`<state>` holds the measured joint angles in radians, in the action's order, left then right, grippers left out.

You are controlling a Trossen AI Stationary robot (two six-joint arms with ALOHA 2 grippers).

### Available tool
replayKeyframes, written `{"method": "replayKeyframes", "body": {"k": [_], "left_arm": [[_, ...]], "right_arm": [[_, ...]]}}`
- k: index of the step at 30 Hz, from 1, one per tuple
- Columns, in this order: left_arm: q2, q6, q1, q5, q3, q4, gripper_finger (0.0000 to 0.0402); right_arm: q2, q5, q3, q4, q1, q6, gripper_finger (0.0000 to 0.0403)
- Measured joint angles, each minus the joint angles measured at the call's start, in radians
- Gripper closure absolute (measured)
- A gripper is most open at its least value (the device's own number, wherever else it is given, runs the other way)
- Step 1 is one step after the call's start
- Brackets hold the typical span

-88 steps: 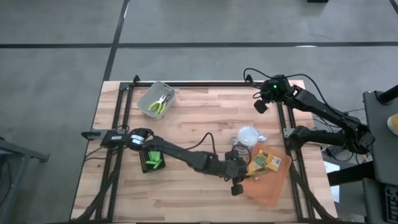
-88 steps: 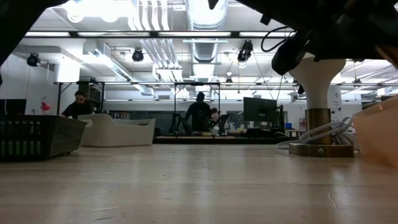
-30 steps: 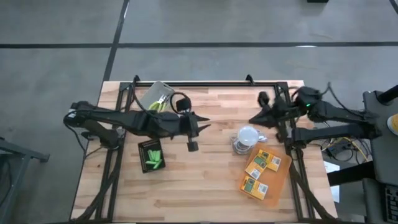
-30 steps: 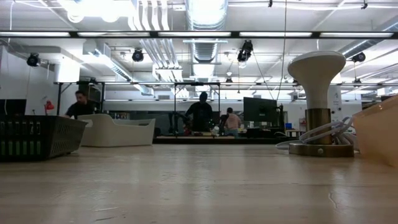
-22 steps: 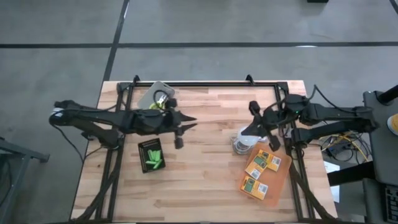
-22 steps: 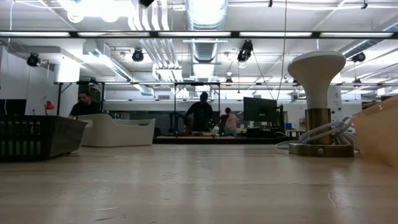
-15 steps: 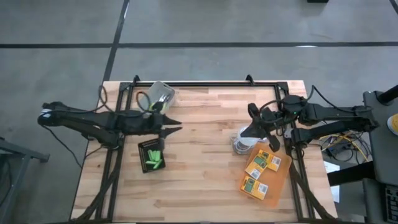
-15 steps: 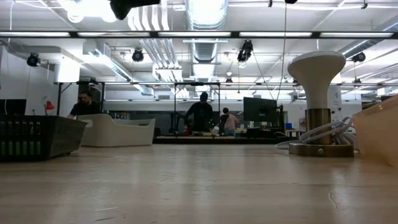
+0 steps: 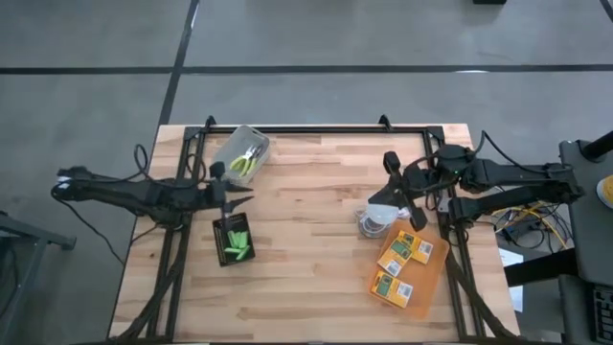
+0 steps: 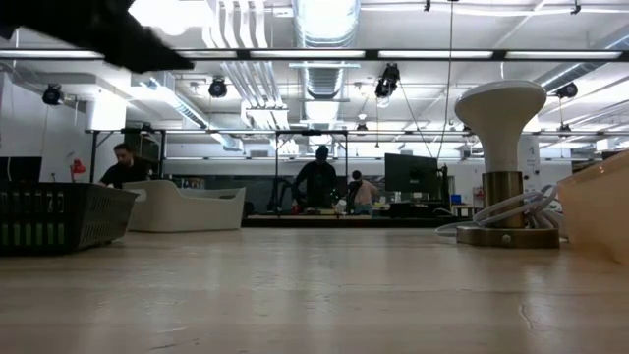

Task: Pick & Place School Supplies
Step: Return to Home Position

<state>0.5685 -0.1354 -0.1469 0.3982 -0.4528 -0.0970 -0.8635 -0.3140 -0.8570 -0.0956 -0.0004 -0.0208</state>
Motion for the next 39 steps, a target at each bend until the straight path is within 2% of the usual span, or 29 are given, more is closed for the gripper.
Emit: {"method": "replayKeyframes", "body": {"k": [3, 9, 13, 17, 20, 25, 32, 37, 39], "left_arm": [[-0.063, -0.032, 0.000, -0.042, 0.105, 0.036, 0.0312], [-0.182, -0.023, 0.000, -0.232, 0.313, 0.332, 0.0312], [-0.249, -0.009, 0.000, -0.250, 0.435, 0.465, 0.0312], [-0.283, 0.040, 0.000, -0.250, 0.436, 0.386, 0.0312], [-0.295, 0.025, 0.000, -0.251, 0.437, 0.407, 0.0312], [-0.297, 0.033, 0.000, -0.251, 0.444, 0.362, 0.0312], [-0.298, 0.038, 0.001, -0.251, 0.444, 0.355, 0.0312], [-0.298, 0.038, 0.001, -0.251, 0.444, 0.355, 0.0312], [-0.298, 0.038, 0.001, -0.251, 0.444, 0.355, 0.0312]], "right_arm": [[0.003, 0.000, 0.000, 0.002, 0.000, -0.002, 0.0394], [0.030, -0.008, 0.000, 0.001, 0.000, 0.029, 0.0394], [0.079, -0.012, 0.001, -0.018, 0.000, 0.045, 0.0394], [0.123, -0.012, 0.002, -0.101, 0.000, 0.016, 0.0394], [0.162, -0.018, 0.011, -0.130, 0.000, 0.029, 0.0394], [0.262, -0.084, 0.069, -0.127, 0.000, 0.047, 0.0394], [0.482, -0.082, 0.311, 0.069, 0.000, 0.010, 0.0394], [0.596, -0.013, 0.484, 0.155, 0.000, -0.145, 0.0394], [0.633, -0.007, 0.544, 0.236, -0.001, -0.158, 0.0394]]}}
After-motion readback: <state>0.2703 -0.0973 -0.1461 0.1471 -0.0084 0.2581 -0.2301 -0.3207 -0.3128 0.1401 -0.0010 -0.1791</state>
